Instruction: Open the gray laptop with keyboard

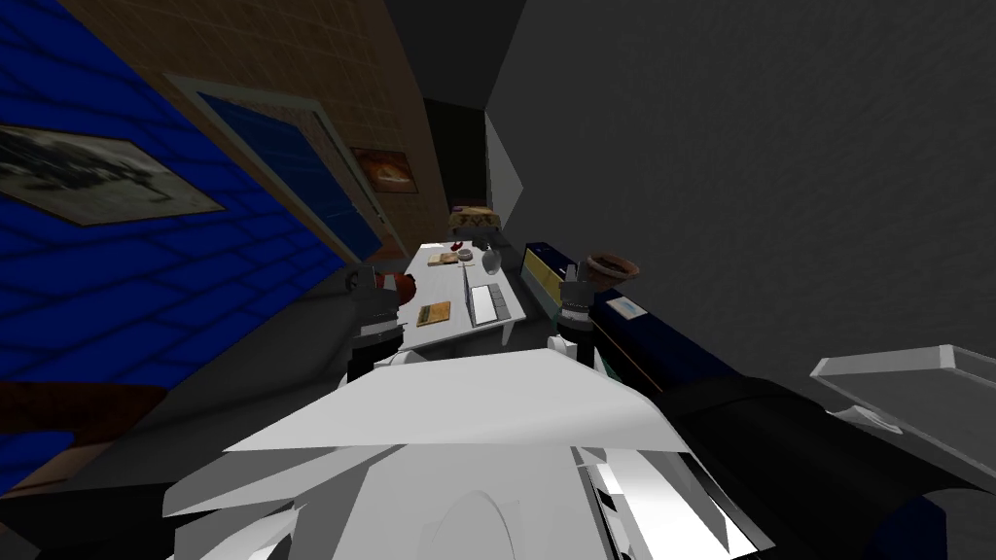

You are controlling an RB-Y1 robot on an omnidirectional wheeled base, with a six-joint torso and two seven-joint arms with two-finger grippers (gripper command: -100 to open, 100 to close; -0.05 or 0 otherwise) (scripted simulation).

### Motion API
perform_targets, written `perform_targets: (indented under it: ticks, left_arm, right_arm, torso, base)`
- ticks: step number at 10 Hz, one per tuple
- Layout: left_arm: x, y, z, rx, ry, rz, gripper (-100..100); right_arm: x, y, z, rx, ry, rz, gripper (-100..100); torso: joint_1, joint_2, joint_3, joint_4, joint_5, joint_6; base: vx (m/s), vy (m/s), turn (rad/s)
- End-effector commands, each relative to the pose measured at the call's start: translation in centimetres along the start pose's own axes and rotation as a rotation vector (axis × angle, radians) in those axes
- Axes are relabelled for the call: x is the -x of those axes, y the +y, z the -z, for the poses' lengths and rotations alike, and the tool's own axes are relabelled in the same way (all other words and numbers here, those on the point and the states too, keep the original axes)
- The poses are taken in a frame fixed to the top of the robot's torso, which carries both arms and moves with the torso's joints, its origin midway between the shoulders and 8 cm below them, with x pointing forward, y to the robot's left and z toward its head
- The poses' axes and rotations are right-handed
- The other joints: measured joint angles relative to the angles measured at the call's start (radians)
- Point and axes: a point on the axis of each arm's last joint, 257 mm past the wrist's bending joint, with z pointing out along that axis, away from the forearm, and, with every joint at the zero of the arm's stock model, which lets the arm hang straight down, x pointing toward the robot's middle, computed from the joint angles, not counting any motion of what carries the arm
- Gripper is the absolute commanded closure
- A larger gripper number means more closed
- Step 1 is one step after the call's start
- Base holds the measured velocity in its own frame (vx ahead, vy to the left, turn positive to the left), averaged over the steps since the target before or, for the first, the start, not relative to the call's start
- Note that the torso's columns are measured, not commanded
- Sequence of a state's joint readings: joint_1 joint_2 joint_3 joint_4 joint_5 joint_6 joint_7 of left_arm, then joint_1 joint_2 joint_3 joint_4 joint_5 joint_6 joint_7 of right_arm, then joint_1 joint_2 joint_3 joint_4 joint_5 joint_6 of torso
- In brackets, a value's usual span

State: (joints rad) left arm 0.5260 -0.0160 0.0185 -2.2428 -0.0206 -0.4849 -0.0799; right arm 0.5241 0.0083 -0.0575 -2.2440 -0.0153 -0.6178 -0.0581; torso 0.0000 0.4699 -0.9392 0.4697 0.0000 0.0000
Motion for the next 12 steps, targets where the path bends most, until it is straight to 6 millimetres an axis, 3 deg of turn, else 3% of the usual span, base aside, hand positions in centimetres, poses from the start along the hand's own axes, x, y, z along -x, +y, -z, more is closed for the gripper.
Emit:
perform_targets:
  ticks: [1, 2, 3, 5, 12]
  left_arm:
    - [0.0, 0.0, 0.0, 0.0, 0.0, 0.0, 0]
    - [0.0, 0.0, 0.0, 0.0, 0.0, 0.0, 0]
    - [-0.4, -0.1, 0.0, -0.003, 0.036, -0.013, -100]
    - [-1.0, -0.4, 0.0, -0.005, 0.083, -0.028, -100]
    - [-2.5, -1.2, 0.8, 0.062, 0.194, -0.041, -100]
  right_arm:
    - [0.0, 0.0, 0.0, 0.0, 0.0, 0.0, 0]
    - [0.0, 0.0, 0.0, 0.0, 0.0, 0.0, 0]
    - [0.0, 0.0, 0.0, 0.0, 0.0, 0.0, 0]
    - [0.0, 0.0, 0.0, 0.0, 0.0, 0.0, 0]
    - [0.0, 0.0, 0.0, 0.0, 0.0, 0.0, 0]
  torso:
    - [0.0, 0.074, -0.148, 0.074, 0.0, 0.0]
    - [0.0, 0.148, -0.295, 0.148, 0.0, 0.0]
    - [0.0, 0.221, -0.443, 0.221, 0.0, 0.0]
    - [0.0, 0.268, -0.529, 0.265, 0.0, 0.0]
    - [0.0, 0.269, -0.536, 0.269, 0.0, 0.0]
  base:
    - [0.0, 0.0, 0.0]
    - [0.0, 0.0, 0.0]
    - [-0.032, -0.014, -0.003]
    - [-0.092, -0.015, -0.014]
    - [-0.132, -0.064, -0.073]
